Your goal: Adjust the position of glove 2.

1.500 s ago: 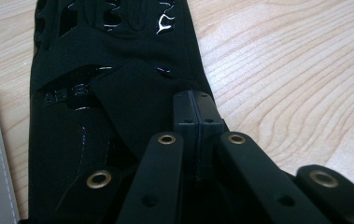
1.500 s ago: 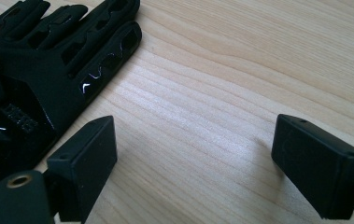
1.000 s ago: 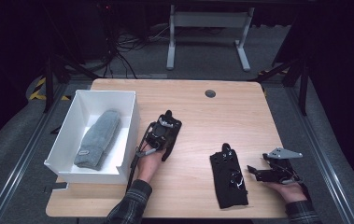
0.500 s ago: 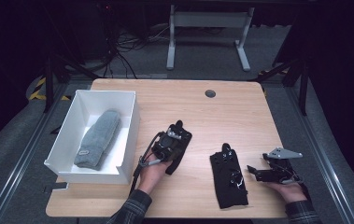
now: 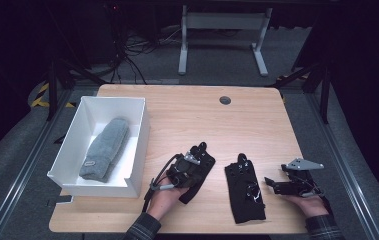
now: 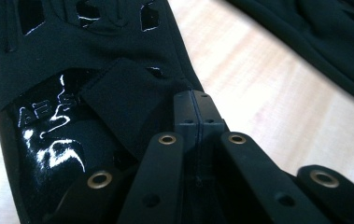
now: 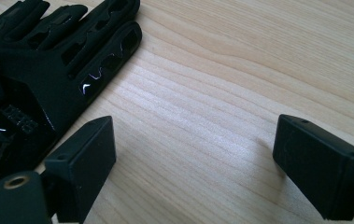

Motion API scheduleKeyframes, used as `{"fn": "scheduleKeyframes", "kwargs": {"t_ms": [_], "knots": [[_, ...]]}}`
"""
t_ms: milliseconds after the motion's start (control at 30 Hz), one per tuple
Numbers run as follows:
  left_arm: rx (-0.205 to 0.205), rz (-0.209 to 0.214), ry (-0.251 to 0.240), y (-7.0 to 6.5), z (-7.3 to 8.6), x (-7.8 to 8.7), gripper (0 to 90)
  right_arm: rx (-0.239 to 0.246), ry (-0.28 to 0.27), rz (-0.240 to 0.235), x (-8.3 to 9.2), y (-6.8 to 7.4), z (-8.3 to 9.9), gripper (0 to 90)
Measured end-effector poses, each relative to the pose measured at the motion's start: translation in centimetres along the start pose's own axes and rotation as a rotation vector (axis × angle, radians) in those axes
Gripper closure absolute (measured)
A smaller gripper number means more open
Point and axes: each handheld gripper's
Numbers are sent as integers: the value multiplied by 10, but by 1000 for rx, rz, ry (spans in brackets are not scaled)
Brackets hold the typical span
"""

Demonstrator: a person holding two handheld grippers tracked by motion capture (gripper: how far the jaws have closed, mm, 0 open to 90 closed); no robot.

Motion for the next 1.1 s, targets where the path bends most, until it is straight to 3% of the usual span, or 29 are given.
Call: {"fn": "scheduleKeyframes", "kwargs": {"t_ms": [200,367,500,567,667,833,1000,1100], "knots": [[-19,27,5,-10,2,-1,900,0,1,-1,0,0,0,134],[-19,29,-26,-8,0,7,900,0,0,-2,0,0,0,134],[-20,-10,-69,-1,-2,25,900,0,0,-2,0,0,0,134],[8,-51,-88,10,1,37,900,0,0,-2,0,0,0,134],[28,-84,-90,18,6,40,900,0,0,-2,0,0,0,134],[42,-120,-39,26,11,32,900,0,1,-1,0,0,0,134],[39,-105,-10,21,13,28,900,0,0,-1,0,0,0,134],[38,-75,-5,15,16,27,900,0,0,-1,0,0,0,134]]}}
Point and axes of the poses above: each handheld gripper's, and its own axes: x roughly backward along the jaws, z roughly out of its underside, y roughly to its left, and after that the axes turned 7 degrees about -y, right-handed
